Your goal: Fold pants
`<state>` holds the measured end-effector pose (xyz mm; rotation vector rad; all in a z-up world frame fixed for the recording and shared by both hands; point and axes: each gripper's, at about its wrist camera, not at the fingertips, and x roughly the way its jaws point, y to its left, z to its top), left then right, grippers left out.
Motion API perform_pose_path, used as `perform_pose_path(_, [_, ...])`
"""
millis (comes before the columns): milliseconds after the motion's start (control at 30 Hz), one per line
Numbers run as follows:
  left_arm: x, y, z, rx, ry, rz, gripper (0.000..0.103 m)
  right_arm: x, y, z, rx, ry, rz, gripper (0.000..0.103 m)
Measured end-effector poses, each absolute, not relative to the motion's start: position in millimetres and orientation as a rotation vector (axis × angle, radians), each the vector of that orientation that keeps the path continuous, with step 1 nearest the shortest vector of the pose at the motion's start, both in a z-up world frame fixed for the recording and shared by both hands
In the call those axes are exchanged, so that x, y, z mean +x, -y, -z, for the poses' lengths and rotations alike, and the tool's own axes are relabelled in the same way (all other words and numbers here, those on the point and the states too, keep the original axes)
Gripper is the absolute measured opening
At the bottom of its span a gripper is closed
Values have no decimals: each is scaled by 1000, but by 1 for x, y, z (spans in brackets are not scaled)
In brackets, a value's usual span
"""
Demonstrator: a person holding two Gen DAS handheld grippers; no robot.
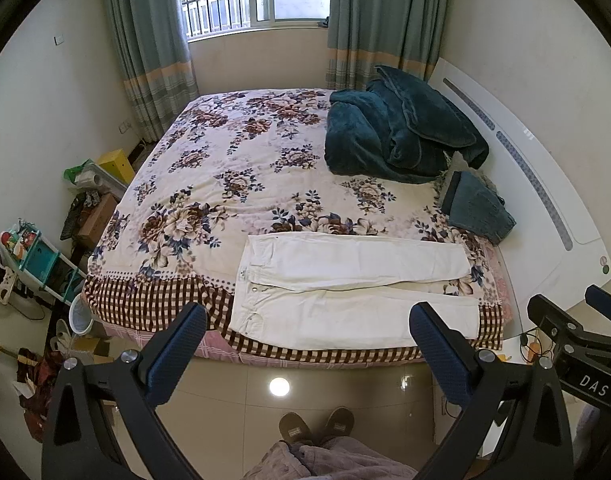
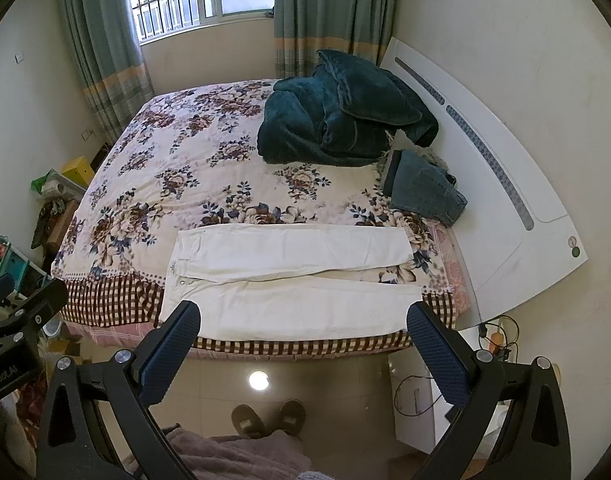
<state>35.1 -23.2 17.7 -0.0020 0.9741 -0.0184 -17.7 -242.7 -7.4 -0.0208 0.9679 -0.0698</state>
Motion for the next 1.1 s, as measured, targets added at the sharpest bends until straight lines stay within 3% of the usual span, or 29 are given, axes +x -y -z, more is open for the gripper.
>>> perform_pose_path(333, [53, 27, -25, -13, -979, 32, 103, -2, 240, 26, -1, -997, 131, 103])
perform_pose_path(600, [107, 4, 30, 0, -976, -38, 103, 62, 272, 85, 110, -1039, 265, 103])
perform_pose_path(833, [215, -11, 109, -27, -1096, -180, 103, 187, 355, 191, 265, -1151, 361, 103])
perform_pose_path(1100, [364, -29, 248, -161, -1335, -395, 103, 385, 479, 374, 472, -1288, 458, 103])
